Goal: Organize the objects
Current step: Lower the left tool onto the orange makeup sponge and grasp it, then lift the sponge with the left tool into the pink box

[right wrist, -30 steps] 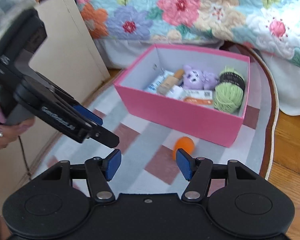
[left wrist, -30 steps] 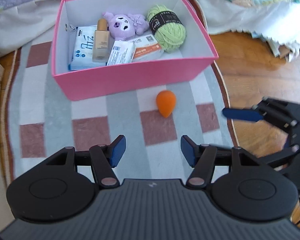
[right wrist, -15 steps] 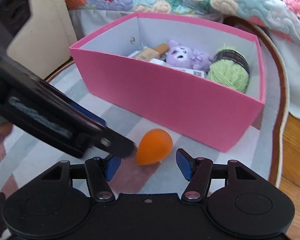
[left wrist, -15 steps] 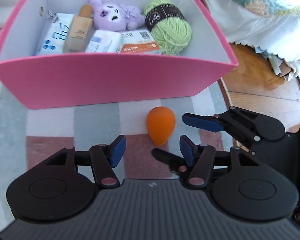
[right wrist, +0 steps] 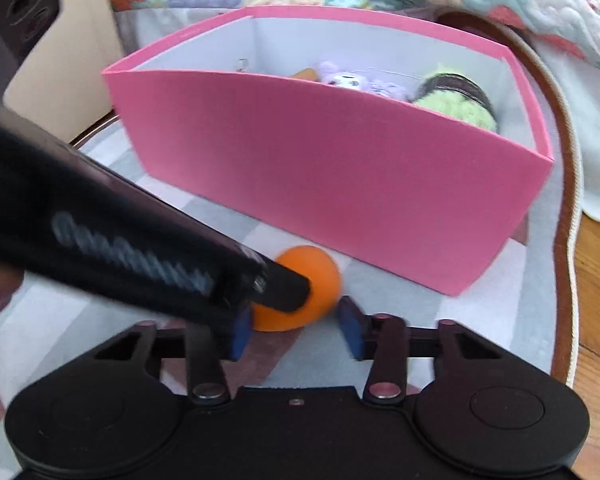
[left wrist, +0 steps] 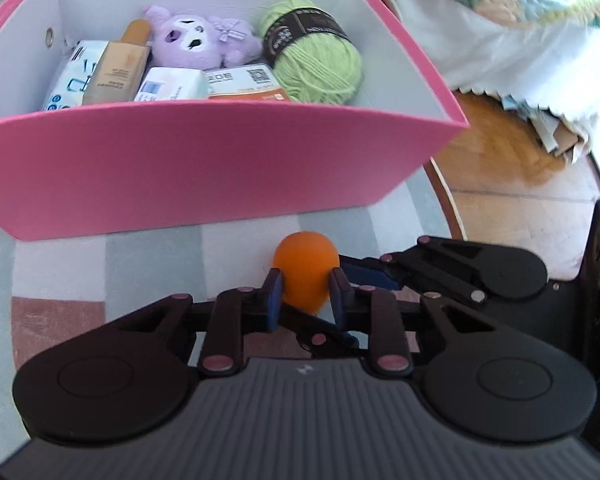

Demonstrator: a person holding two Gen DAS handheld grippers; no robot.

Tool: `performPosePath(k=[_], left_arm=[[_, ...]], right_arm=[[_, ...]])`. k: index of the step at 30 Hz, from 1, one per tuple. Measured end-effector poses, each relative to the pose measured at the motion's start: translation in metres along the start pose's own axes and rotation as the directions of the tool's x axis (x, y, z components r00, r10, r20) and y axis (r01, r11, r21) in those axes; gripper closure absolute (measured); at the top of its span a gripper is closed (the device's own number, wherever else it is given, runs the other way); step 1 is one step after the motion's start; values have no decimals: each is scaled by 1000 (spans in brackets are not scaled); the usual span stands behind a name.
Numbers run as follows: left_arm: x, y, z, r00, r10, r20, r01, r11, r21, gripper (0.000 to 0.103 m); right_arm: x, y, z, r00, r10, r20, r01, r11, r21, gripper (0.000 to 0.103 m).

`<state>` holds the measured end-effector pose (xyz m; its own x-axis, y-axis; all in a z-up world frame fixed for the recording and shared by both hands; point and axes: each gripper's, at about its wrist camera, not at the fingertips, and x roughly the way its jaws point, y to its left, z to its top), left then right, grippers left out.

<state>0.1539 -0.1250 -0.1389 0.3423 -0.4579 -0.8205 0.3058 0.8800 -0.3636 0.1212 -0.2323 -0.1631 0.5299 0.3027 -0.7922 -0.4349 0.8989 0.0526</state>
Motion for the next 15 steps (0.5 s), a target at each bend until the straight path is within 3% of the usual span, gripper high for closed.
performPosePath(k=[3, 9, 15], left_arm=[[-4, -2, -3, 1000, 6, -26, -6, 1000, -12, 81], [-19, 1, -15, 988, 16, -153, -31, 995, -95, 81], [-50, 6, -30, 984, -28, -174, 6, 992, -126, 81]], right_arm=[[-4, 4, -1, 1000, -4, -16, 4, 1000, -11, 59], [-16, 12, -1, 989, 87, -120, -76, 993, 90, 58], [-34, 33, -1, 969, 149, -196, -123, 983, 139, 56]])
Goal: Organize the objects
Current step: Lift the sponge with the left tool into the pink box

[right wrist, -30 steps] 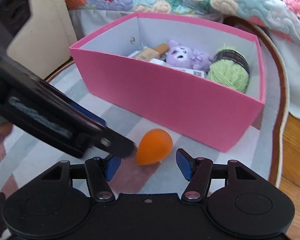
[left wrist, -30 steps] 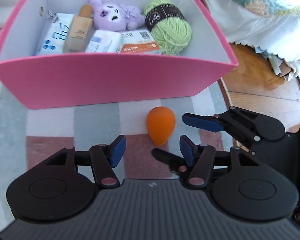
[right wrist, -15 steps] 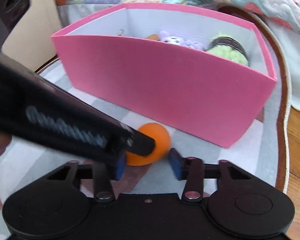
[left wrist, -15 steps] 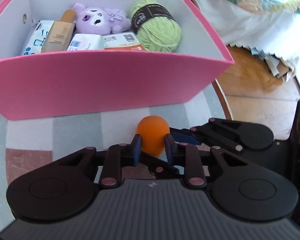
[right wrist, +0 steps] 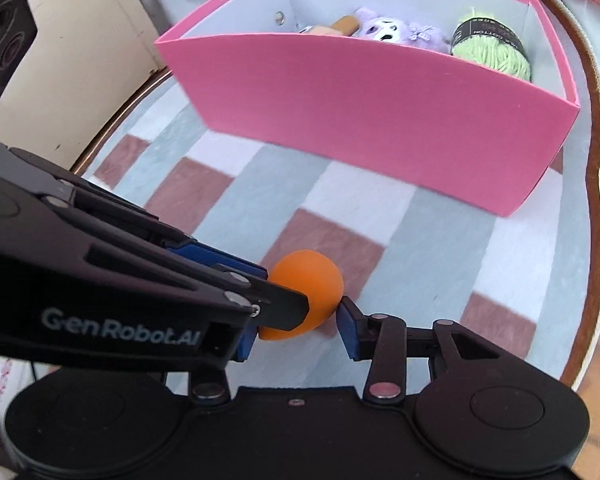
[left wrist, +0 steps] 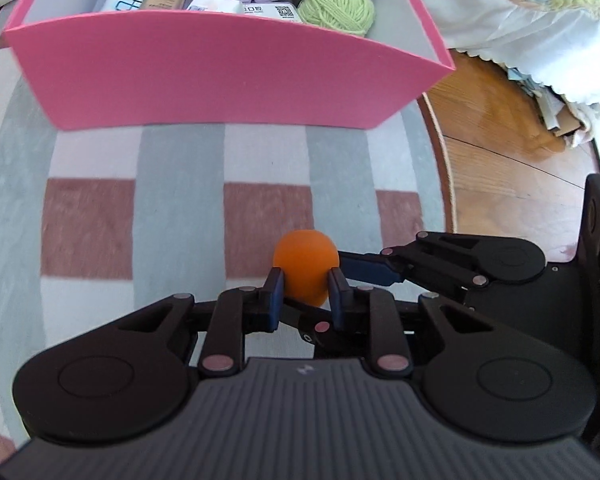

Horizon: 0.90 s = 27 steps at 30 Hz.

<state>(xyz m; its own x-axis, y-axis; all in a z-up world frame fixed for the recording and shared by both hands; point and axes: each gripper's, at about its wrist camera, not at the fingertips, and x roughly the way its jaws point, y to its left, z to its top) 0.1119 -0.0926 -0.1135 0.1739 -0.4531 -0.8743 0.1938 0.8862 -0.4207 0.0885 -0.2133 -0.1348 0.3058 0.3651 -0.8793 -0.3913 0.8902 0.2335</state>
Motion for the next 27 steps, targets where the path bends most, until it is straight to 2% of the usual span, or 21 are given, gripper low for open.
performPosePath(k=[3, 8, 14, 20, 27], left_arm=[[-16, -1, -6, 1000, -11, 0, 11, 1000, 18, 81], [-54, -6, -8, 998, -53, -14, 54, 997, 54, 81], [-106, -17, -3, 994, -105, 31, 101, 988, 114, 81], [-148, -28, 13, 990, -99, 97, 82, 983, 164, 81], [-181, -38, 51, 982, -79, 169, 45, 980, 195, 81]], right_arm=[[-13, 7, -11, 1000, 27, 3, -27, 999, 47, 56], [-40, 28, -13, 999, 9, 43, -10, 1000, 14, 56], [-89, 48, 1, 995, 1, 104, 0, 1000, -11, 56], [-124, 62, 25, 984, 1, 180, 10, 998, -57, 56], [-149, 66, 66, 970, -19, 244, 42, 995, -92, 56]])
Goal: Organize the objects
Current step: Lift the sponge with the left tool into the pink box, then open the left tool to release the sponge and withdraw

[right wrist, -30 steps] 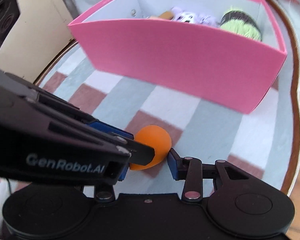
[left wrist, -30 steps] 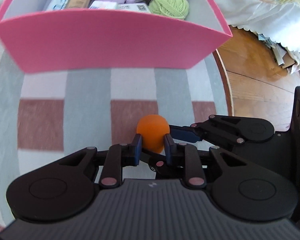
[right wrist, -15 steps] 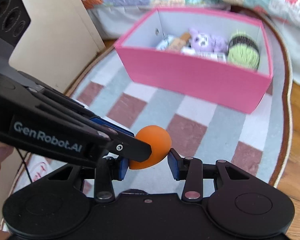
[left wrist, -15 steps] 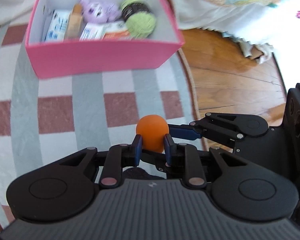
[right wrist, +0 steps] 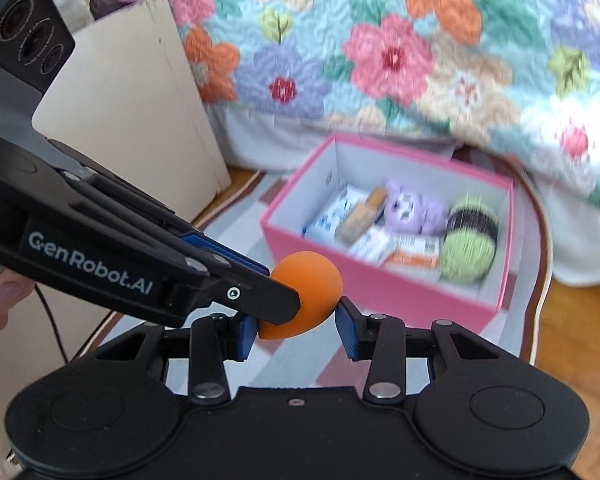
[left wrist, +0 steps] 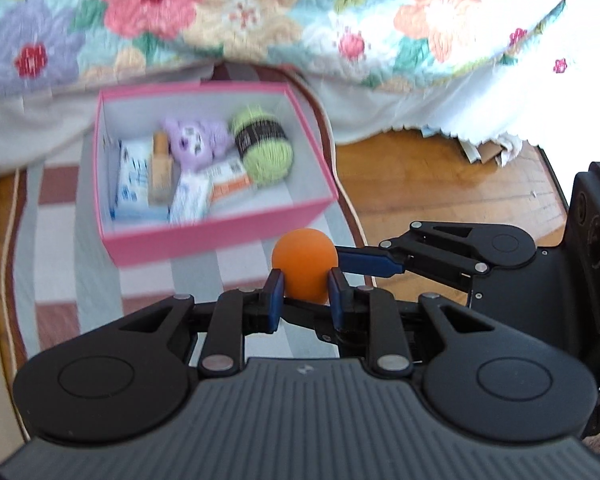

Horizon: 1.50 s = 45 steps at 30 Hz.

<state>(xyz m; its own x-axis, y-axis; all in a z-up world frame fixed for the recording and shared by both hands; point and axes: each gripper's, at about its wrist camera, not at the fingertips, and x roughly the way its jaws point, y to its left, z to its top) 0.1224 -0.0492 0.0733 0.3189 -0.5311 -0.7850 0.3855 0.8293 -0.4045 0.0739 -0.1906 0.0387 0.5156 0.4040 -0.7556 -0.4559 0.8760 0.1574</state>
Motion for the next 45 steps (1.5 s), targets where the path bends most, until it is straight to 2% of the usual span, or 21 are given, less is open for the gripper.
performPosePath(k=[4, 6, 8, 12, 17, 22, 27, 30, 34, 38, 40, 42, 45], left_arm=[[0, 6, 34, 1000, -5, 6, 5, 1000, 6, 80], [6, 14, 51, 1000, 0, 5, 0, 1000, -25, 80], [17, 21, 65, 1000, -10, -11, 9, 1000, -25, 79], [50, 43, 85, 1000, -25, -10, 24, 996, -90, 79], [101, 66, 96, 1000, -9, 8, 10, 991, -131, 80], [147, 91, 107, 1000, 3, 17, 0, 984, -176, 80], [182, 112, 113, 1000, 6, 1, -6, 976, -216, 80], [199, 118, 112, 1000, 23, -20, -27, 973, -227, 80], [207, 124, 108, 1000, -19, -5, 17, 960, -281, 80], [203, 118, 105, 998, 59, -10, -59, 966, -253, 79], [198, 112, 104, 994, 107, -26, -110, 969, -222, 75], [191, 106, 101, 987, 157, -28, -159, 968, -194, 59], [172, 100, 94, 982, 186, 16, -180, 968, -177, 53]], right_arm=[[-1, -8, 29, 1000, -4, 24, 4, 1000, 9, 56], [3, -17, 42, 1000, 5, 29, -6, 999, 44, 56], [11, -26, 51, 999, 16, 30, -18, 997, 76, 56], [37, -47, 66, 1000, -10, 20, 8, 994, 107, 57], [84, -83, 75, 999, -29, -26, 33, 988, 152, 58], [135, -111, 78, 996, -56, -71, 66, 986, 152, 58], [176, -138, 79, 993, -38, -111, 58, 981, 185, 58], [198, -143, 78, 986, -54, -155, 80, 983, 165, 58], [218, -139, 75, 972, -142, -187, 158, 985, 71, 58], [226, -143, 73, 958, -199, -208, 210, 977, 34, 56], [219, -149, 71, 964, -184, -191, 199, 978, 66, 56], [208, -154, 68, 974, -164, -159, 182, 978, 106, 47], [186, -157, 63, 981, -160, -106, 175, 972, 159, 43]])
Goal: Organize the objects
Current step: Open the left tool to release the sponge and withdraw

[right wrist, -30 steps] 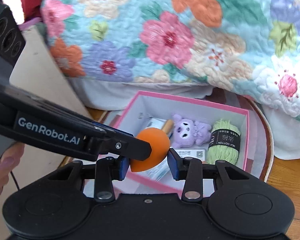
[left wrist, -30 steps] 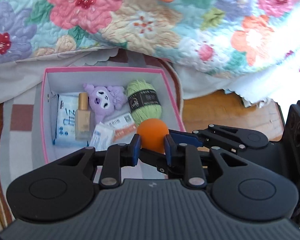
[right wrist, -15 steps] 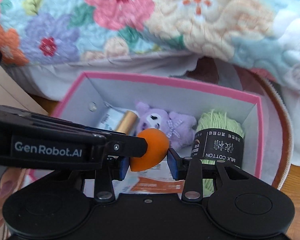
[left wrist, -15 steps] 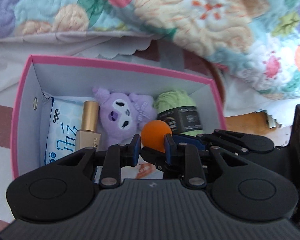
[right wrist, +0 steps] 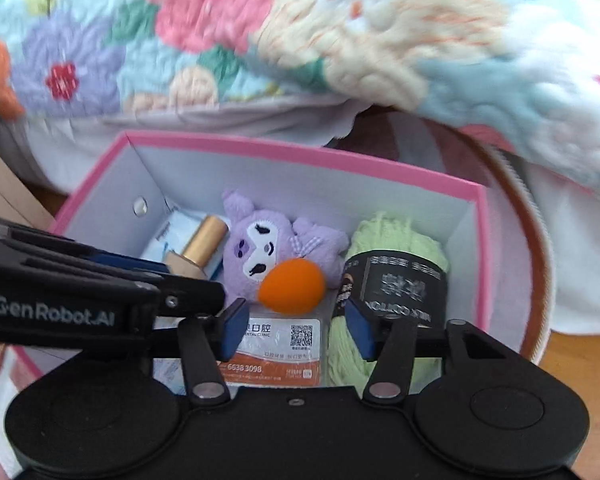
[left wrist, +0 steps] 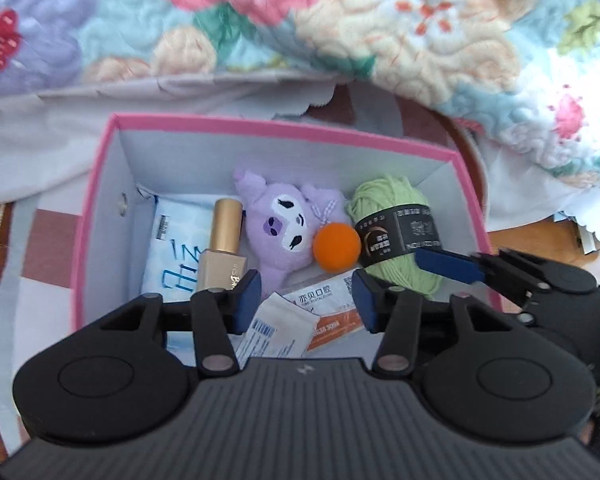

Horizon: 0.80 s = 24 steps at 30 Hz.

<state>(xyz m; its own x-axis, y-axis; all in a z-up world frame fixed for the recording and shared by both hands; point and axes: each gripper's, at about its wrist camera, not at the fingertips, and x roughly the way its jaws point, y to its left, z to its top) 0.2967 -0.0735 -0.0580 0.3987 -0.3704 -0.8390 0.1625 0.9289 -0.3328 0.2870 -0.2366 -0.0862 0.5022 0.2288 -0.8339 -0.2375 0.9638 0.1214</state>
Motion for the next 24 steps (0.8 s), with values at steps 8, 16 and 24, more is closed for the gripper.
performPosePath(k=[8, 16, 24], left_arm=[[-59, -4, -18, 994, 103, 23, -103, 995, 2, 51], [-127, 0, -46, 993, 111, 30, -113, 992, 55, 46], [-181, 9, -84, 992, 95, 77, -101, 993, 69, 43]], right_arm=[[-69, -3, -23, 993, 82, 89, -91, 990, 108, 43], [-150, 13, -34, 990, 80, 113, -88, 994, 65, 38], [-209, 38, -55, 979, 112, 170, -125, 990, 65, 32]])
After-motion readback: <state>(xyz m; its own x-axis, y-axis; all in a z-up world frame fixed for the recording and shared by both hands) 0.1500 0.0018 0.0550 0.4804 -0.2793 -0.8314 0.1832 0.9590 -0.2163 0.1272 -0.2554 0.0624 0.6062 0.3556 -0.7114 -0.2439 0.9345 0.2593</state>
